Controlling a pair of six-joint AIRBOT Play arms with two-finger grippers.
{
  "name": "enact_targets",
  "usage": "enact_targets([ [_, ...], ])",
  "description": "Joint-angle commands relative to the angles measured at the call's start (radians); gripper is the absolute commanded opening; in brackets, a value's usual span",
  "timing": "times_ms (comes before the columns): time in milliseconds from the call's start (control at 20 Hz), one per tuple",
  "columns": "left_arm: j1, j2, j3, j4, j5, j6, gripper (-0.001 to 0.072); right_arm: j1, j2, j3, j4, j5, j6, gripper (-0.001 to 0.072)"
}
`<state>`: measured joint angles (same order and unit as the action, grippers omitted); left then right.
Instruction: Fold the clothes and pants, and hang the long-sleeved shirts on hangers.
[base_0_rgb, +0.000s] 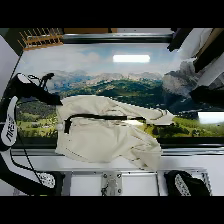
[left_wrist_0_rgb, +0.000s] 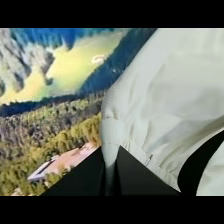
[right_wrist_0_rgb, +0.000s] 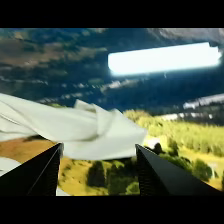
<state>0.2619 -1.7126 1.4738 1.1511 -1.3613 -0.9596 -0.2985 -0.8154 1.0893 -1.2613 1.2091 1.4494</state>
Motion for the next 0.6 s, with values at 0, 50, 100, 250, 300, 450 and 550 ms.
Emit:
enact_targets([
  [0, 0.029, 0.082, 0.0, 0.0, 0.014, -0.002, 0.002, -0.016, -0.068, -0.182, -0.13, -0.03, 0.137, 0.049],
  [50, 0.029, 0.09, 0.0, 0.001, 0.01, -0.006, 0.002, -0.018, -0.104, -0.23, -0.113, -0.054, 0.161, 0.0491],
  [100, 0.027, 0.092, 0.0, 0.0, 0.009, -0.017, 0.002, -0.016, -0.15, -0.27, -0.069, -0.089, 0.159, 0.0492],
  [250, 0.003, 0.09, -0.02, 0.001, 0.016, -0.028, 0.002, 0.035, -0.29, -0.325, 0.109, -0.228, 0.098, 0.0492],
  [300, -0.005, 0.09, -0.031, 0.002, 0.024, -0.028, 0.002, 0.068, -0.34, -0.325, 0.151, -0.277, 0.094, 0.0493],
  [450, -0.023, 0.09, -0.06, 0.001, 0.04, -0.028, 0.002, 0.175, -0.465, -0.323, 0.271, -0.402, 0.091, 0.0592],
  [550, -0.023, 0.091, -0.074, 0.006, 0.043, -0.028, 0.002, 0.242, -0.526, -0.319, 0.278, -0.449, 0.092, 0.0634],
])
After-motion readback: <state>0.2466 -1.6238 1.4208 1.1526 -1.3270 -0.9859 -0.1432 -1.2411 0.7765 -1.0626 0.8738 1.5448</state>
